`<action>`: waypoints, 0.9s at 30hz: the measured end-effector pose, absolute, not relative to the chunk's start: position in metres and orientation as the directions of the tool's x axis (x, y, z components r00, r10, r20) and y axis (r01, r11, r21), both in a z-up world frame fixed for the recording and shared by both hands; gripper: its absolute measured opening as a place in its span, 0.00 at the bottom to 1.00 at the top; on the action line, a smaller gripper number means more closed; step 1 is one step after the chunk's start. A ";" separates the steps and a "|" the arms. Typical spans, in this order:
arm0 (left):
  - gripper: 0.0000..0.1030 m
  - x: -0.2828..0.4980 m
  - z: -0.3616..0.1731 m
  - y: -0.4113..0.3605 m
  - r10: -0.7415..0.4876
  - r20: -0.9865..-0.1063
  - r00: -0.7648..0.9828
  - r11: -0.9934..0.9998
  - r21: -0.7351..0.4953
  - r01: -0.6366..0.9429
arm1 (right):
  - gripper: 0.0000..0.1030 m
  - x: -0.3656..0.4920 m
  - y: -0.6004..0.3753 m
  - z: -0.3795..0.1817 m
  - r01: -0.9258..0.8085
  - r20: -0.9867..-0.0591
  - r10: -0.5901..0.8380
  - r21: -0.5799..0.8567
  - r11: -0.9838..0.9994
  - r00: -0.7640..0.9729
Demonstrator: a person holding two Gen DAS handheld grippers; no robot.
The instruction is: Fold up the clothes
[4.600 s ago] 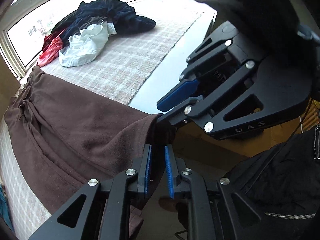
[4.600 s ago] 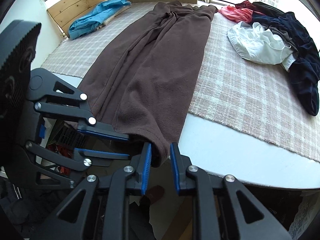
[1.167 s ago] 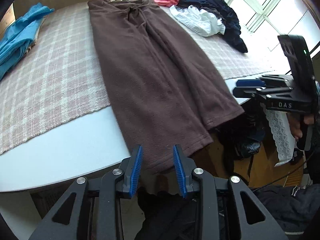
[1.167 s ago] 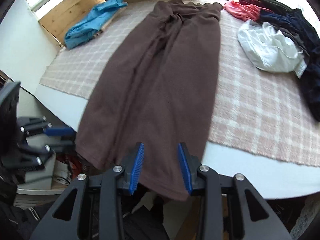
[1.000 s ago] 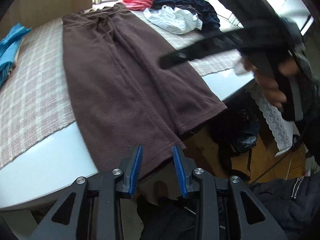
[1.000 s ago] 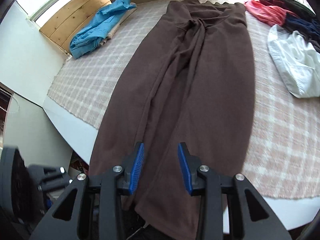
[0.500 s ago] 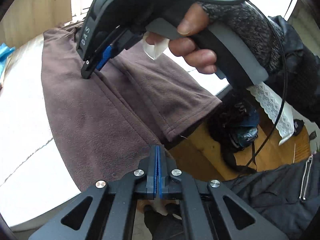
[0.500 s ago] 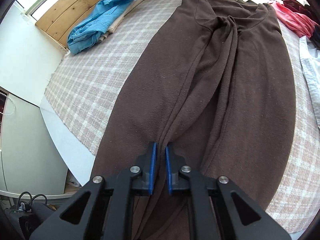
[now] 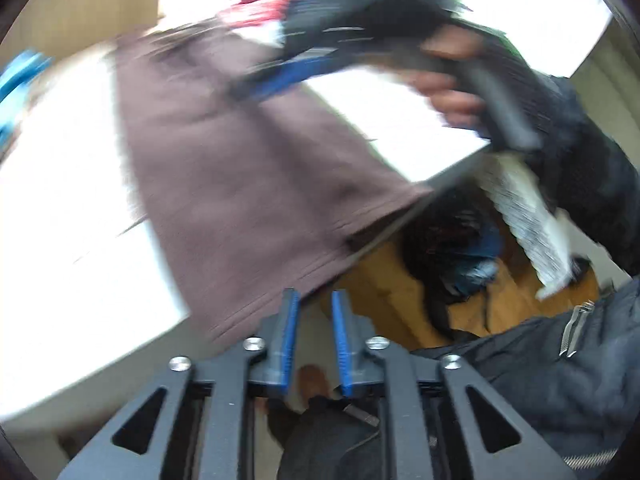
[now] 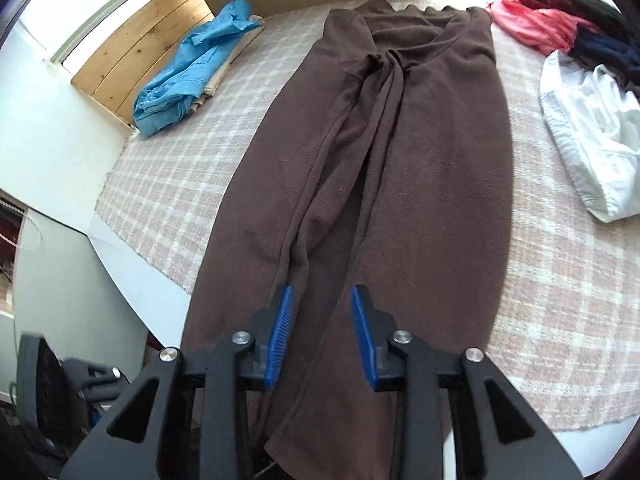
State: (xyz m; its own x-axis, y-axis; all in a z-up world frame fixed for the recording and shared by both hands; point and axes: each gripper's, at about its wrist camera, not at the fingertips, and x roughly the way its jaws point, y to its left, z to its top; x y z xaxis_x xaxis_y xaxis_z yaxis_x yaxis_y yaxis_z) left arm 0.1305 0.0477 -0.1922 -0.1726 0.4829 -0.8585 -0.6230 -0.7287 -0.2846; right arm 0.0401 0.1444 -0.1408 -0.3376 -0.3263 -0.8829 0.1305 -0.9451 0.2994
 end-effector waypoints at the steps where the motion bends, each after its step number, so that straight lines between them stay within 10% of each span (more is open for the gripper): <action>1: 0.19 0.128 -0.195 0.036 0.466 -0.867 -0.176 -0.757 -0.287 -0.586 | 0.30 0.049 0.146 -0.140 0.131 -0.882 -0.328 0.301 -0.945 -0.337; 6: 0.24 0.120 -0.206 0.011 0.416 -0.889 -0.193 -0.827 -0.281 -0.486 | 0.30 0.070 0.120 -0.156 0.168 -0.878 -0.410 0.378 -0.910 -0.246; 12: 0.30 0.116 -0.218 0.022 0.430 -0.887 -0.166 -0.818 -0.306 -0.486 | 0.28 0.089 0.083 -0.173 0.302 -0.943 -0.204 0.121 -0.946 -0.262; 27: 0.48 0.097 -0.213 0.050 0.475 -0.876 -0.080 -0.808 -0.398 -0.435 | 0.40 0.148 0.210 -0.168 -0.074 -0.941 -0.110 0.141 -0.987 -0.321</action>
State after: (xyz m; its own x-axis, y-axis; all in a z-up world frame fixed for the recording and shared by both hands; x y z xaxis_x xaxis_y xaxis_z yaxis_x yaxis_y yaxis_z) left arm 0.0967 0.0501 -0.2127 -0.0799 0.4751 -0.8763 -0.4345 -0.8078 -0.3984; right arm 0.1480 0.2099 -0.1679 -0.3212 -0.1104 -0.9406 -0.0738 -0.9872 0.1411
